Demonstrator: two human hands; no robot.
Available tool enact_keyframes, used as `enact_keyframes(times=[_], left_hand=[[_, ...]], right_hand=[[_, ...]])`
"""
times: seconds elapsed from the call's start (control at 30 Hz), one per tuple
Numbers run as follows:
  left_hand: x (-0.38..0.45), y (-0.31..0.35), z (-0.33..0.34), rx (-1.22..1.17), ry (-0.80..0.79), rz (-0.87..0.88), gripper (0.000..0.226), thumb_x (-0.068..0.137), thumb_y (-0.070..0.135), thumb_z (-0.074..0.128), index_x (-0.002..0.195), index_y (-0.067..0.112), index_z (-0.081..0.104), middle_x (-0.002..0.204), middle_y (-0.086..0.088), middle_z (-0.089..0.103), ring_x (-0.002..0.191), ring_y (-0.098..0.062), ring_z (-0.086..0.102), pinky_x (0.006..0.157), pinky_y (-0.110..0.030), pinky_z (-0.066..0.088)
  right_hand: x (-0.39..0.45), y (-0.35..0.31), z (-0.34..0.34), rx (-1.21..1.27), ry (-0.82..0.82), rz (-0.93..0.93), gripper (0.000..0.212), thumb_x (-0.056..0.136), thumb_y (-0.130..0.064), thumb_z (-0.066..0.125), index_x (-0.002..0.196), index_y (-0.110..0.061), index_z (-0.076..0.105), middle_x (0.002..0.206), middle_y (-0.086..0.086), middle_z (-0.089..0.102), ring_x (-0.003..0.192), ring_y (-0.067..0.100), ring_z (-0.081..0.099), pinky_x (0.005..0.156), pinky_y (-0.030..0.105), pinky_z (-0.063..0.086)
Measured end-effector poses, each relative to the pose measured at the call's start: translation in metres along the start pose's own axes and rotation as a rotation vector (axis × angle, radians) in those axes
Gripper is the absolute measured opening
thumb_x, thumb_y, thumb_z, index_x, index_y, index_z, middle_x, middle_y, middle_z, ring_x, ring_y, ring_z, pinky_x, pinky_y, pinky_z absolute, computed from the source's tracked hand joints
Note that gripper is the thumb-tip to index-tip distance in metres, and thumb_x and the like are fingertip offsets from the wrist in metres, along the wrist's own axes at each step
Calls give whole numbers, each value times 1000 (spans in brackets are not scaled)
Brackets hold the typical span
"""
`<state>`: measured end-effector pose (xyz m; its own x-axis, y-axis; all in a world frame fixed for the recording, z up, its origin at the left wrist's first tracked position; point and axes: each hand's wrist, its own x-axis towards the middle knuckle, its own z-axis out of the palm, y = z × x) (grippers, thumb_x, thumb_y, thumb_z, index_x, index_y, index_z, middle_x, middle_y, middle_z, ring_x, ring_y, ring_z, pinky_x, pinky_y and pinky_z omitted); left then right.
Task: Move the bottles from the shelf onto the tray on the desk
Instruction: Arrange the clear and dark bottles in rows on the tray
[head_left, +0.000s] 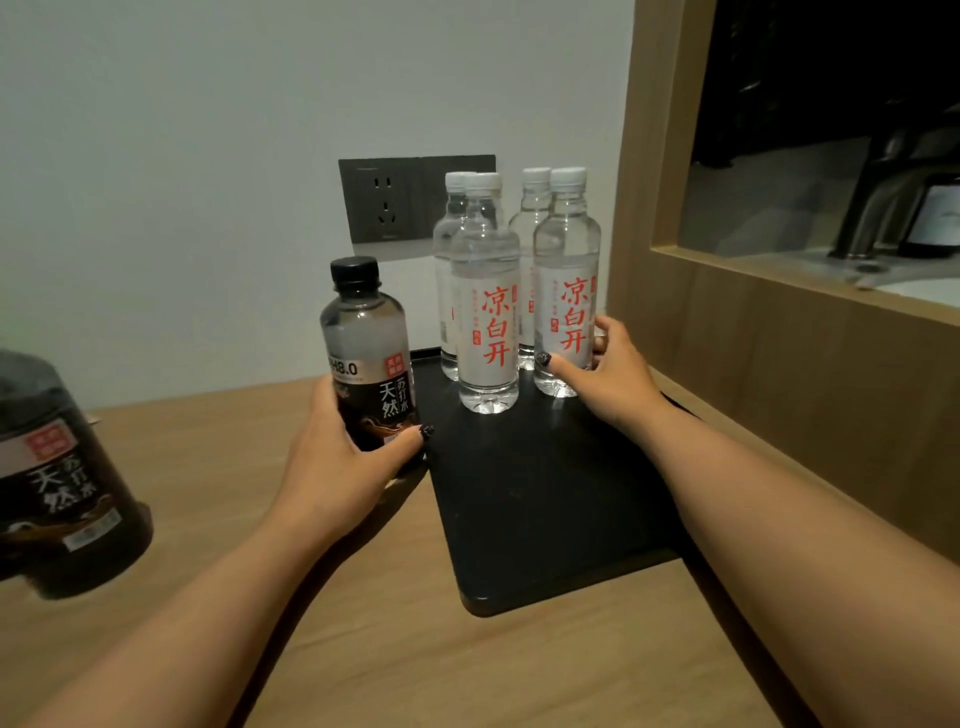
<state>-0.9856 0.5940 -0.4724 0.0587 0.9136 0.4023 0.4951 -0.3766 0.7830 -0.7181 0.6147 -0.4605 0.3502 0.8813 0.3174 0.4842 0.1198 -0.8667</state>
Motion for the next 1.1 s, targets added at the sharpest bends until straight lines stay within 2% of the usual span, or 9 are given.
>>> enact_keyframes(times=[0.13,0.3,0.53,0.73,0.87,1.0,1.1], left_hand=[[-2,0,-2,-14,-46,9,80,75,22,79,139,23,31,111,12,51,99,-9,52,81,-26,41],[-2,1,-4,-22,-88,4,83,76,17,79,140,21,26,111,12,50,104,-10,52,85,-28,42],[-3,1,-4,-7,-103,0,79,75,22,79,137,21,30,116,10,49,107,-10,49,86,-28,41],[-3,2,-5,-39,-113,-15,76,74,23,80,132,25,32,113,11,52,102,-8,53,80,-23,41],[-3,3,-6,-63,-111,-27,69,73,19,81,120,31,32,98,19,51,91,-1,53,68,-13,37],[-4,6,-7,-102,-150,-41,77,73,12,80,133,22,34,100,17,51,95,-4,52,67,-12,37],[-3,6,-8,-136,-179,-66,82,70,4,79,135,21,32,102,14,53,98,-7,53,69,-13,39]], right_hand=[[1,0,2,-201,37,-22,82,76,-25,80,143,-16,32,139,8,38,128,23,45,106,37,38],[1,1,6,-249,20,-37,66,84,-24,72,139,-17,37,136,8,40,125,23,47,105,37,39],[3,0,11,-278,2,-17,66,88,-25,67,143,-19,30,140,8,38,126,24,47,105,42,42],[1,-1,11,-302,12,-12,62,89,-27,65,141,-17,32,139,8,39,127,24,45,103,39,40],[-1,-2,10,-335,11,-11,62,90,-28,64,141,-15,32,139,8,38,127,24,45,104,39,40],[-3,-4,11,-348,17,8,65,90,-27,64,143,-14,30,141,8,36,129,24,43,107,41,39],[-4,-7,12,-344,15,29,67,89,-28,65,143,-13,30,142,9,35,130,25,42,107,41,38]])
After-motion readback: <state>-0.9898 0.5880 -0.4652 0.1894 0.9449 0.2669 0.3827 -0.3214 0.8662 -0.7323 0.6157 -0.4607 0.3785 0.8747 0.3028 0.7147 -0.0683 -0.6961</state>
